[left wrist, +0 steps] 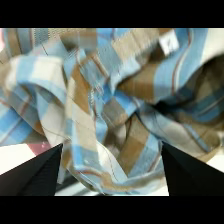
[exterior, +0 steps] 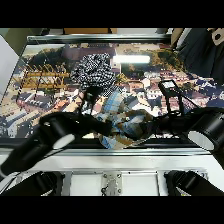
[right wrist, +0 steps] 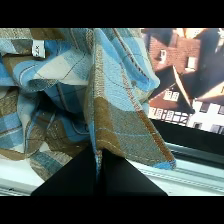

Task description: Fold the clothes and pants, and hang the long-sleeved shirts on hangers.

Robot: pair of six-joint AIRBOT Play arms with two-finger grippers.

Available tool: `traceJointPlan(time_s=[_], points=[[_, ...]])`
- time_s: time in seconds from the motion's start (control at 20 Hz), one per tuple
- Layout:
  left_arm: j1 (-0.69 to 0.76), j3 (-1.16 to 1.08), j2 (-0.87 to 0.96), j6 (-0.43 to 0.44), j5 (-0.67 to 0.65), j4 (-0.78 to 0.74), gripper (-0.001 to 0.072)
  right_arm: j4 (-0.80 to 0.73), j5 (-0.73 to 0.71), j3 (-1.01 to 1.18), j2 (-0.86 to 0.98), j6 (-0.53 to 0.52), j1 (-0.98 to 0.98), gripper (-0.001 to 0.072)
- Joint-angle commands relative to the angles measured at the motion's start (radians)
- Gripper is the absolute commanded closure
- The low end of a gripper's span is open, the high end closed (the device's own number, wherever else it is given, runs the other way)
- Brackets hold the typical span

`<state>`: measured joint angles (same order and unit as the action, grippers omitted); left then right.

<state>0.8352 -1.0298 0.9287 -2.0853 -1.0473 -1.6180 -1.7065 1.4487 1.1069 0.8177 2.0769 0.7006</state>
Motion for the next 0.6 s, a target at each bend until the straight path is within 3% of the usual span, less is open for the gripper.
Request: traceJointPlan(time_s=[0.0,0.25,0.4,0.55], points=[[-0.143,-0.041,-0.079,0.06,-0.004,0.021,0.0066,0.005,0.007,-0.003,-0.001,0.007,0.003,0.0696],[-0.494,-0.04,-0.084,0.26,-0.02,0.02,0.0066,0.005,0.007,-0.003,-0.001,0.007,0.003,0.0697],[-0.676,-0.04,0.045,0.357,0.017,0.013,0.0065,0.005,0.007,-0.003,-0.001,0.007,0.003,0.0697],[-0.801,-0.041,0.2,0.396,0.111,0.012,0.0066,0.005,0.007,-0.003,-0.001,0.007,0.003,0.0697]])
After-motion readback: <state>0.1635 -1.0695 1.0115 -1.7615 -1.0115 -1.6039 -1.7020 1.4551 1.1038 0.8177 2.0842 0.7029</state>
